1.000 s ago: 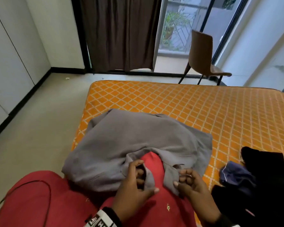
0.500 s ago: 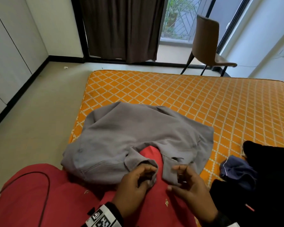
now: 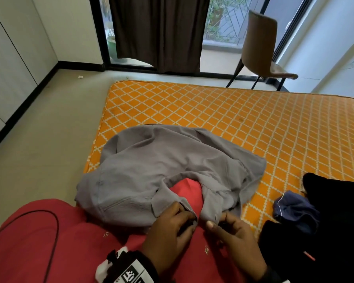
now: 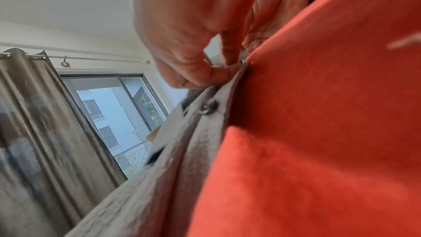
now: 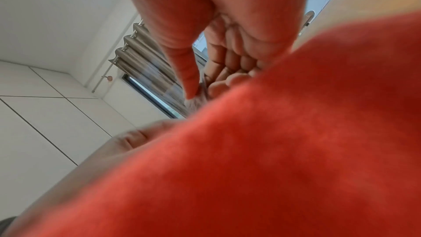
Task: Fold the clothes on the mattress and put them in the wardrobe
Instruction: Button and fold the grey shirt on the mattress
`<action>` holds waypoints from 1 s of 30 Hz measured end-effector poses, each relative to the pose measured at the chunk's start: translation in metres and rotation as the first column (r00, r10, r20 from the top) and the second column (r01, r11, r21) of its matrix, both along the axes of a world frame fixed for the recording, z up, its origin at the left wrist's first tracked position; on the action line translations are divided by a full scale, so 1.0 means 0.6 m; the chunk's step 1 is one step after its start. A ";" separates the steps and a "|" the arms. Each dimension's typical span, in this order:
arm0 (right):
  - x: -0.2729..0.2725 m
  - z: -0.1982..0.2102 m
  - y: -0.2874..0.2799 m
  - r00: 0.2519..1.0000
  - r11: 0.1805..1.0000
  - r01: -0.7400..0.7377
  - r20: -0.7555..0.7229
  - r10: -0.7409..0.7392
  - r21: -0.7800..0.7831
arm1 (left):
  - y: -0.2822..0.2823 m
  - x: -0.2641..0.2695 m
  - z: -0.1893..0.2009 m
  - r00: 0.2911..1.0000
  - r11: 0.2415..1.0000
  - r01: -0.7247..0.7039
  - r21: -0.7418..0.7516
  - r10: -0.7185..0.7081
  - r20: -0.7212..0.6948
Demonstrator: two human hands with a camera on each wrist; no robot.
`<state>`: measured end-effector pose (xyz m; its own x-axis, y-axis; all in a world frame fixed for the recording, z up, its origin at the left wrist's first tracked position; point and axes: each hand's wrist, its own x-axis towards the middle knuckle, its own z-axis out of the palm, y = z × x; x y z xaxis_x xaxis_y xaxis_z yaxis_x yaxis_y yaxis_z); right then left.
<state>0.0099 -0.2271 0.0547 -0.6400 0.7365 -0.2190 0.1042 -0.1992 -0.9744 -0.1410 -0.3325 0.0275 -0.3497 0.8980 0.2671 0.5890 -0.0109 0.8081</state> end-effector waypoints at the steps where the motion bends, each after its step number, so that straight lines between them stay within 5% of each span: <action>1: -0.002 -0.001 0.000 1.000 1.000 0.004 -0.001 -0.004 0.020 | 0.000 -0.001 0.001 1.000 1.000 -0.007 0.012 0.007 0.000; 6: -0.002 0.008 -0.004 1.000 0.997 0.016 -0.025 -0.015 0.071 | -0.004 -0.011 0.014 0.994 0.997 -0.060 0.056 0.054 0.097; 15: -0.005 -0.008 -0.005 0.999 0.987 0.032 0.030 -0.037 0.155 | -0.002 -0.004 0.000 0.990 0.998 0.064 -0.003 -0.063 0.130; 30: 0.002 -0.014 -0.001 0.983 0.935 0.178 -0.009 -0.184 0.305 | 0.001 -0.007 0.009 0.978 0.999 -0.041 -0.004 0.041 0.206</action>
<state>0.0110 -0.2277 0.0466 -0.4874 0.8729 0.0221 0.1135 0.0885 -0.9896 -0.1454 -0.3318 0.0329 -0.4341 0.8815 0.1856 0.4098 0.0098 0.9121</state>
